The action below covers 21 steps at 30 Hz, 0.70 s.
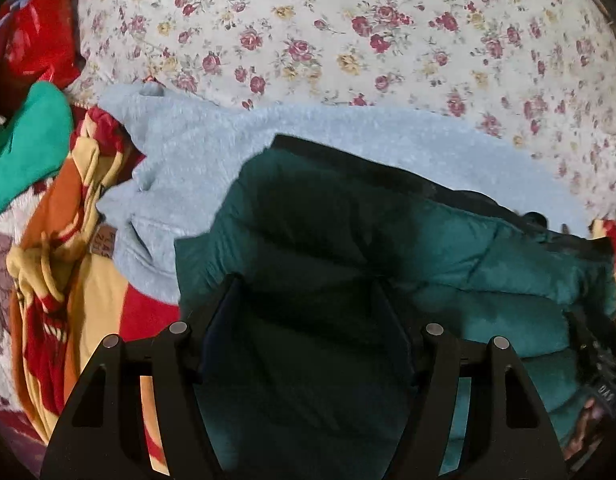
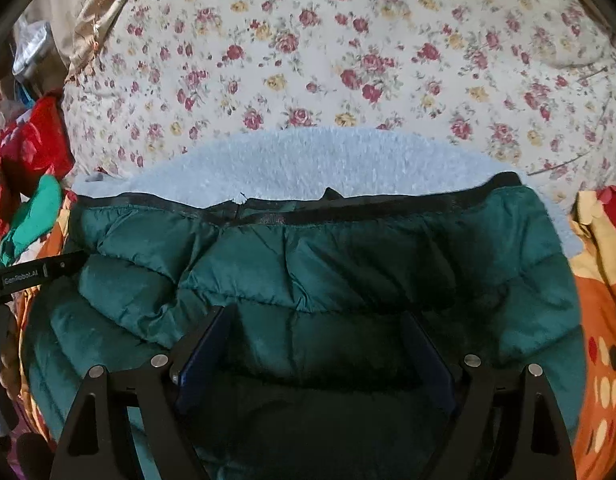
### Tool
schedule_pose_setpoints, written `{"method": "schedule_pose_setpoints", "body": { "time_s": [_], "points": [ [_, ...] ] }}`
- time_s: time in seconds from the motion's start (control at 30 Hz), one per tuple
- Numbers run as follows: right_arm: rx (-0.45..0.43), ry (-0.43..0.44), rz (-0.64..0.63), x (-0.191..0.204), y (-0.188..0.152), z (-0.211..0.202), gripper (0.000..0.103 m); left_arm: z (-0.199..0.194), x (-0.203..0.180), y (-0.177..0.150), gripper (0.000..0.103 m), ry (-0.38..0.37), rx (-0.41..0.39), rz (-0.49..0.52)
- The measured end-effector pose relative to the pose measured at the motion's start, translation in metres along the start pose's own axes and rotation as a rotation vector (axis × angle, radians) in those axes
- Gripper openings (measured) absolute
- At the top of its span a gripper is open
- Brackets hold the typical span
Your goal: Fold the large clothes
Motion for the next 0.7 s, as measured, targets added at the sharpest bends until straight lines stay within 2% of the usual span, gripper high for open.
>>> {"method": "schedule_pose_setpoints", "body": {
  "time_s": [0.2, 0.43, 0.57, 0.7],
  "points": [
    [0.006, 0.009, -0.008, 0.01, 0.011, 0.027, 0.091, 0.024, 0.007, 0.01, 0.078, 0.04, -0.032, 0.012],
    [0.029, 0.046, 0.012, 0.01, 0.019, 0.042, 0.097, 0.036, 0.005, 0.017, 0.081, 0.07, -0.067, 0.026],
    [-0.009, -0.029, 0.009, 0.009, 0.017, 0.02, 0.094, 0.019, 0.007, 0.015, 0.081, 0.056, -0.079, 0.023],
    [-0.083, -0.026, 0.053, -0.008, 0.009, -0.018, 0.094, -0.019, 0.017, 0.004, 0.081, -0.008, -0.124, -0.023]
  ]
}}
Point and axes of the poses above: each gripper's, at about its wrist camera, not at the fingertips, and z roughly the way its jaws point, x to its left, y to its top, the point moved 3 cm from there along z, roughly the way its jaws point, and after that the axes turned 13 degrees about -y, right-handed, at the moved point
